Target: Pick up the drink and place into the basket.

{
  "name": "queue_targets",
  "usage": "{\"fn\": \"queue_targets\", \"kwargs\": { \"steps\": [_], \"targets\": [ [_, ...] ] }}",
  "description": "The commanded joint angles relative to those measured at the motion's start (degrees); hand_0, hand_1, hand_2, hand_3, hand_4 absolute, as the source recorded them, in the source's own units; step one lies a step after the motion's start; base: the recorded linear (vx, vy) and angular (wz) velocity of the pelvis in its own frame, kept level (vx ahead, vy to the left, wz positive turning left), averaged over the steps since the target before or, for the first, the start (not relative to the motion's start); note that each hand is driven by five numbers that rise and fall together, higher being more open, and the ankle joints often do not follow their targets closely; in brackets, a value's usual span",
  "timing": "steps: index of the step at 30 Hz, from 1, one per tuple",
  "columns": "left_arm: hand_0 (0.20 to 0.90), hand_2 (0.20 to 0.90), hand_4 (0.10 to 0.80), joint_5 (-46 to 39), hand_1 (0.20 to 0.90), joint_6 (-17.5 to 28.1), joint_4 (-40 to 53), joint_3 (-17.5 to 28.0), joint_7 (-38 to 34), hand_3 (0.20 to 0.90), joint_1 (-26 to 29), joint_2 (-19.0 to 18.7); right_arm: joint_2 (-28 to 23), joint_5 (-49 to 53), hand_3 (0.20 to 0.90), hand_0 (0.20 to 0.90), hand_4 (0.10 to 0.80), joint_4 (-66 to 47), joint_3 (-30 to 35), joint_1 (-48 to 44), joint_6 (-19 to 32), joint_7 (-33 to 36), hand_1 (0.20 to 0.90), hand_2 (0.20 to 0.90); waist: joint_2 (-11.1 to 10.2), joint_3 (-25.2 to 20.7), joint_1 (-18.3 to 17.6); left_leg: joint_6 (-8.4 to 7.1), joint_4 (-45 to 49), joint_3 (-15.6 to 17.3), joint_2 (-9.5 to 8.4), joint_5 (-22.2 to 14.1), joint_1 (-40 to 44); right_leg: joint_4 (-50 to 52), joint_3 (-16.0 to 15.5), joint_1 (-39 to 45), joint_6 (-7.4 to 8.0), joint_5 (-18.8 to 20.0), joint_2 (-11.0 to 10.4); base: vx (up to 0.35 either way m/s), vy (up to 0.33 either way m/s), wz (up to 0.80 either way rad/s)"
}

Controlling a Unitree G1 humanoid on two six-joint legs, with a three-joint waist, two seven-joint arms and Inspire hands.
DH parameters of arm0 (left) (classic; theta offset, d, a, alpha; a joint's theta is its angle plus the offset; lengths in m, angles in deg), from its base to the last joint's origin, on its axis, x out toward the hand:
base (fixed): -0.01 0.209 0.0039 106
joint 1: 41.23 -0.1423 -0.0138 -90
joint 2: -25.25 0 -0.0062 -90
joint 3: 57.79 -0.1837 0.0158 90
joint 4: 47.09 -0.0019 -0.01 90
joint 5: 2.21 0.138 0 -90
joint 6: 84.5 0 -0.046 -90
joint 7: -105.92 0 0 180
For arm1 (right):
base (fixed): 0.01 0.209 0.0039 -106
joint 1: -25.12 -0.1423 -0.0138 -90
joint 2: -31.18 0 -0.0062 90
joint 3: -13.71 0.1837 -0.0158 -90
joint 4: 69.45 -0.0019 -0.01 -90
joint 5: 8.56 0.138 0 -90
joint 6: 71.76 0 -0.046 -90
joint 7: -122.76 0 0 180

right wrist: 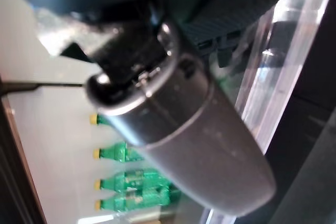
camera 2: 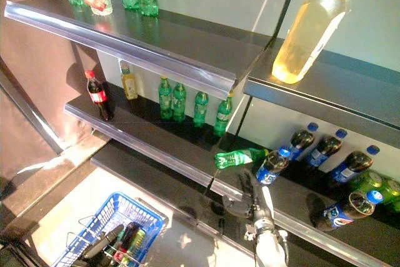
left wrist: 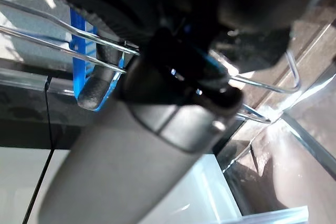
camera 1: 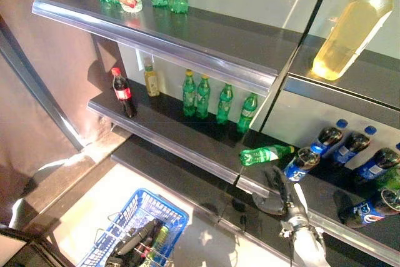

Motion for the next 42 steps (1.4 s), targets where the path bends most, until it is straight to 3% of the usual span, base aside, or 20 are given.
{"fn": "queue_targets", "kwargs": {
  "steps": [1, 12, 23, 28, 36, 42],
  "targets": [
    [0.300, 0.300, 0.100, -1.7, 0.300, 7.6, 12.1, 3.2, 8.1, 0.200, 8.8, -0.1, -4.6, -2.8, 0.900, 0.900, 0.800, -8.3, 3.5, -3.6, 8.8, 0.6, 0.900, 0.900, 4.8, -0.1, 1.7, 2.62, 0.5, -3.4, -2.92, -9.1, 4.7, 1.0, -3.1, -3.1, -2.72, 2.7, 4.4, 0.000, 0.000, 0.00],
    [0.300, 0.300, 0.100, -2.7, 0.300, 7.3, 14.3, 2.0, 7.9, 0.200, 7.6, -0.4, -7.8, -5.6, 0.900, 0.900, 0.800, -16.3, 1.5, -3.1, 11.3, 0.8, 0.900, 0.900, 5.0, 0.1, 1.8, 2.56, 0.5, -3.7, -2.94, -9.2, 4.6, 0.8, -3.0, -3.2, -2.44, 2.7, 4.1, 0.000, 0.000, 0.00],
    [0.300, 0.300, 0.100, -3.5, 0.300, 7.9, 15.3, 0.1, 7.8, 0.200, 6.9, -0.7, -10.4, -6.5, 0.900, 0.900, 0.800, -18.9, -4.4, -1.7, 10.8, -8.3, 0.900, 0.900, 4.6, 0.2, 2.3, 2.37, 0.5, -4.1, -2.85, -8.9, 4.4, 0.9, -3.6, -3.0, -2.37, 2.6, 3.9, 0.000, 0.000, 0.00],
    [0.300, 0.300, 0.100, -4.3, 0.300, 8.5, 14.3, -0.7, 8.1, 0.200, 7.4, -1.3, -11.4, -6.1, 0.900, 0.900, 0.800, -17.4, -7.6, -2.4, 9.2, -12.7, 0.900, 0.900, 4.6, 0.2, 2.6, 2.20, 0.5, -4.3, -2.79, -8.6, 4.3, 0.8, -3.9, -2.8, -2.39, 2.6, 3.9, 0.000, 0.000, 0.00],
    [0.300, 0.300, 0.100, -4.9, 0.300, 8.8, 13.9, -1.7, 8.3, 0.200, 7.6, -1.9, -12.5, -6.5, 0.900, 0.900, 0.800, -14.7, -10.0, -2.6, 6.8, -14.2, 0.900, 0.900, 4.4, 0.5, 3.1, 1.97, 0.5, -4.6, -2.70, -8.3, 4.3, 1.0, -4.5, -2.7, -2.35, 2.6, 3.7, 0.002, 0.000, 0.00],
    [0.300, 0.300, 0.100, -4.9, 0.300, 9.0, 11.8, -1.6, 9.0, 0.200, 8.0, -2.4, -11.4, -6.5, 0.900, 0.900, 0.800, -5.6, -10.9, -1.8, 4.0, -17.2, 0.900, 0.900, 4.3, 0.5, 3.1, 1.70, 0.5, -4.6, -2.64, -8.3, 4.4, 1.2, -5.1, -2.4, -2.33, 2.6, 3.6, 0.012, -0.002, 0.03]
  ]
}}
